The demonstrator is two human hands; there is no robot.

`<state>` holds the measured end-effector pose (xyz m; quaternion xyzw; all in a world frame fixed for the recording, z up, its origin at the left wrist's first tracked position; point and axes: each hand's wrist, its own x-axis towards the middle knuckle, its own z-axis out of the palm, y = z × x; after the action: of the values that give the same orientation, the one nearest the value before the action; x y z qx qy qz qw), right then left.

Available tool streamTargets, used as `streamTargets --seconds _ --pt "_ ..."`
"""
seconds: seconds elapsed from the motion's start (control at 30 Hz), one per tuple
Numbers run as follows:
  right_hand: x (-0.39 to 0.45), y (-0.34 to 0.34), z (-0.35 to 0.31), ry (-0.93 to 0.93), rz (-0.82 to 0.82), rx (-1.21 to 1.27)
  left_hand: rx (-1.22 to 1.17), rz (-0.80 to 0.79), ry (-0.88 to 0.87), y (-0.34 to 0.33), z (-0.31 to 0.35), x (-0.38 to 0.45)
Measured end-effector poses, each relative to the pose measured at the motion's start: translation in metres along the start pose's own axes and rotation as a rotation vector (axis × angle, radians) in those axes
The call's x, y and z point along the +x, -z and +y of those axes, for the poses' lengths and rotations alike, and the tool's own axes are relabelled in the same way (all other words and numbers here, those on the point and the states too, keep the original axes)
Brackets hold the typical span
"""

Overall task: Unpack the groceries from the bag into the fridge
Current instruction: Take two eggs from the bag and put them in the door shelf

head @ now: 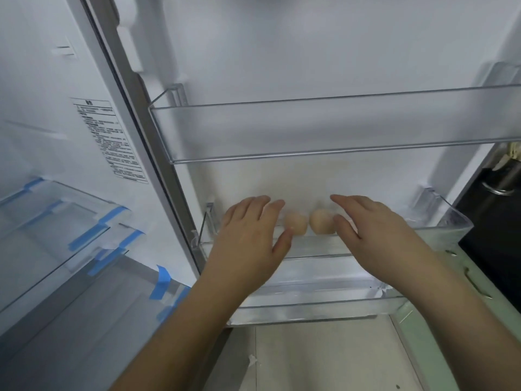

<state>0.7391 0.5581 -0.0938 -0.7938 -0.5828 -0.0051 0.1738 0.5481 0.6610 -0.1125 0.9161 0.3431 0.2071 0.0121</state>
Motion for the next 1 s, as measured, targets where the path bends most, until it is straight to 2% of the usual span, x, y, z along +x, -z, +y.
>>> streamTargets --seconds 0.13,0.4,0.67,0.87,1.0 --pt "-0.015 -0.016 -0.01 0.012 0.157 -0.135 0.016 -0.016 -0.068 0.001 -0.003 -0.013" --pt "-0.044 -0.019 -0.021 0.036 0.222 -0.154 0.062 -0.069 -0.029 0.008 0.011 -0.04" --pt "-0.092 -0.007 0.005 0.099 0.216 -0.164 0.148 -0.09 0.069 0.018 0.064 -0.066" --pt "-0.147 0.001 0.057 0.058 0.194 -0.17 0.228 -0.129 0.15 0.008 0.118 -0.092" --pt "-0.174 0.0 0.066 0.035 0.123 -0.163 0.235 -0.186 0.141 -0.003 0.146 -0.115"
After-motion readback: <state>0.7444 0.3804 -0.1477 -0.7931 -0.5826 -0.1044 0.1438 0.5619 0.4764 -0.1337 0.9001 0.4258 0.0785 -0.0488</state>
